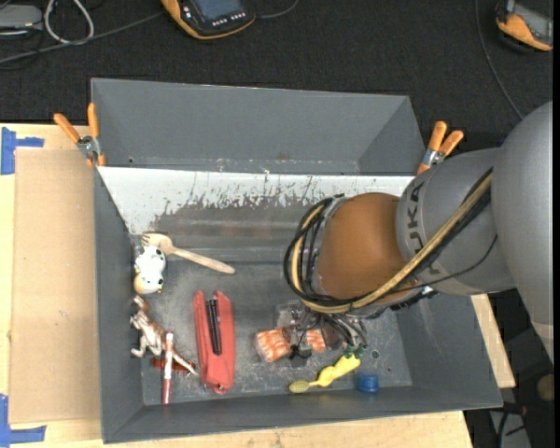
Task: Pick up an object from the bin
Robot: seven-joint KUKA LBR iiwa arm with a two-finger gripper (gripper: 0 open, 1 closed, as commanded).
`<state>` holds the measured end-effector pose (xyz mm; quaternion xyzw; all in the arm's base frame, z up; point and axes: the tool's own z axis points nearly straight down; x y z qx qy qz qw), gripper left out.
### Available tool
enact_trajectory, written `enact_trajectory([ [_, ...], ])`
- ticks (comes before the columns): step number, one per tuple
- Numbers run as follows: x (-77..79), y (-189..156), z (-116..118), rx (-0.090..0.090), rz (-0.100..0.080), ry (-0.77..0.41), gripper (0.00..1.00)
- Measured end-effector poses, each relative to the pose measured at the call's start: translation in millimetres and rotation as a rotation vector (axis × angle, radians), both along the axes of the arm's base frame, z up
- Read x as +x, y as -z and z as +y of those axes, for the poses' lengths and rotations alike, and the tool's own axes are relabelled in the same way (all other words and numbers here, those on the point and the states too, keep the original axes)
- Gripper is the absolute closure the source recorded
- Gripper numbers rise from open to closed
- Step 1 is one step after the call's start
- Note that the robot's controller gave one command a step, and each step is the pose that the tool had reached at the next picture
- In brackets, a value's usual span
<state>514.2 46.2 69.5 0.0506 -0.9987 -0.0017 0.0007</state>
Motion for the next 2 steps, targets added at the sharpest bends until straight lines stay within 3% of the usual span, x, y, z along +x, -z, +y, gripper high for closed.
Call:
enact_trajectory([
  [2, -1.0, -48.6, 0.9, 0.000, 0.002, 0.000, 1.00],
])
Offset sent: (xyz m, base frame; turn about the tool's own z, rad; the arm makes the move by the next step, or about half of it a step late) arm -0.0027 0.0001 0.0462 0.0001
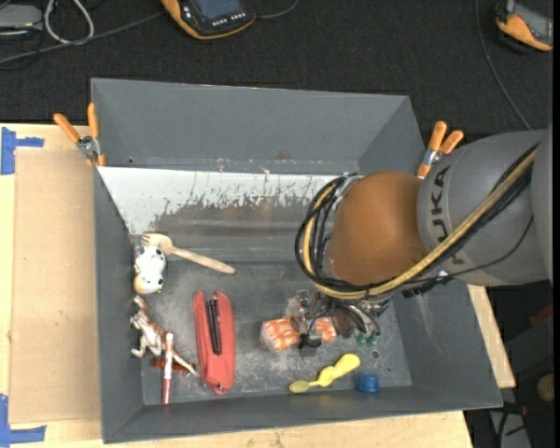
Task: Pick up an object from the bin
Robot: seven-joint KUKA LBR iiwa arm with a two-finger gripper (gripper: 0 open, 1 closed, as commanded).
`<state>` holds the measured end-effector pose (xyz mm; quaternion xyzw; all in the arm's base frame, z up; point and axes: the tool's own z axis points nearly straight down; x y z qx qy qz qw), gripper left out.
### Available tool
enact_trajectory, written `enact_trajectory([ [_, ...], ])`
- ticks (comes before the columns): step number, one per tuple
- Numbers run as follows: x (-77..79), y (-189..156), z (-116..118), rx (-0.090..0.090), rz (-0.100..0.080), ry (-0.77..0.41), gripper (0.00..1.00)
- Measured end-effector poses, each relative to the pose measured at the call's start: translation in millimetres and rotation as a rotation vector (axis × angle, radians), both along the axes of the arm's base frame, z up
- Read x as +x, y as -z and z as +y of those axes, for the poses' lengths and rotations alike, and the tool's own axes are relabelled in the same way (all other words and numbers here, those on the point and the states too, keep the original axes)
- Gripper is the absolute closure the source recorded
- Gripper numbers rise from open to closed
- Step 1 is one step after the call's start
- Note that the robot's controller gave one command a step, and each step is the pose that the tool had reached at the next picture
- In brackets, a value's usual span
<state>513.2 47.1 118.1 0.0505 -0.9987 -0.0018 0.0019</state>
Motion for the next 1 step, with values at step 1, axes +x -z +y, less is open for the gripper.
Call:
enact_trajectory([
  [1, -0.7, -3.3, 0.1, 0.000, 0.003, 0.001, 1.00],
])
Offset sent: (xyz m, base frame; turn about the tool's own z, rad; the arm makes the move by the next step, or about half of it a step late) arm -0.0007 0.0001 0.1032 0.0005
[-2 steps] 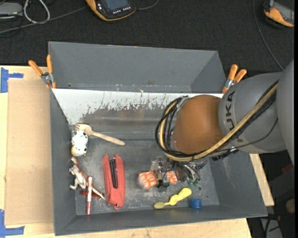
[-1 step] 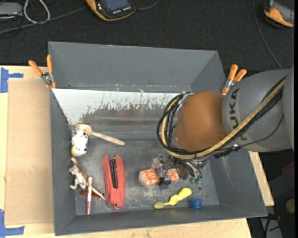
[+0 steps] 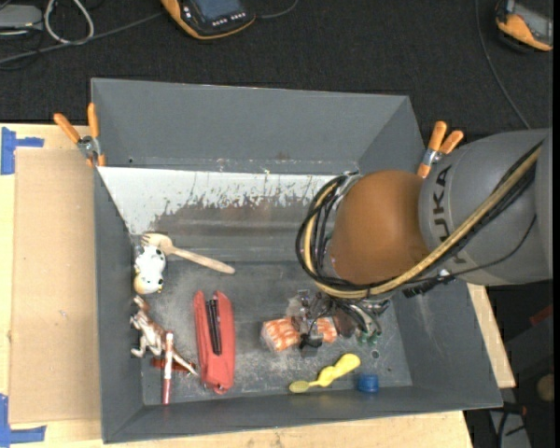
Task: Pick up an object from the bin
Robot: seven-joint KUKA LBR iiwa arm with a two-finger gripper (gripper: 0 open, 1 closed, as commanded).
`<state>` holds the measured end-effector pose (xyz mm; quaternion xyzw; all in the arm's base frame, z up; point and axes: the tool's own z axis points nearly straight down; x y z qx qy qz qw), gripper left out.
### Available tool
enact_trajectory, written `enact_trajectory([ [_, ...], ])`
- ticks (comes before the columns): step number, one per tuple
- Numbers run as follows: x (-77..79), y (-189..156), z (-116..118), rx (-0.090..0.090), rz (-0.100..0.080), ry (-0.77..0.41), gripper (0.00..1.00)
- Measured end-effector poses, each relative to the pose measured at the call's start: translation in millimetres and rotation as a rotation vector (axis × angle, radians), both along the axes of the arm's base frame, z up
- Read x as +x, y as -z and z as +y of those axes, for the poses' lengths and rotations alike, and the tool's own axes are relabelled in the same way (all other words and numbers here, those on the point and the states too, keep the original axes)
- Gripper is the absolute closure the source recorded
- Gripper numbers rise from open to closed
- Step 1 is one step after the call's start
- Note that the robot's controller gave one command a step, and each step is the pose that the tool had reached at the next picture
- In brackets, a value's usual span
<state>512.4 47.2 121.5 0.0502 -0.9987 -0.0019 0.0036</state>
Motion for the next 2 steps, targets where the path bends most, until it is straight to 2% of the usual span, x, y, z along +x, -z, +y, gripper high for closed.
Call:
enact_trajectory([
  [1, -2.3, -35.8, 0.3, -0.001, 0.010, 0.000, 1.00],
  [2, -0.1, -87.5, 0.5, 0.000, 0.002, 0.000, 1.00],
])
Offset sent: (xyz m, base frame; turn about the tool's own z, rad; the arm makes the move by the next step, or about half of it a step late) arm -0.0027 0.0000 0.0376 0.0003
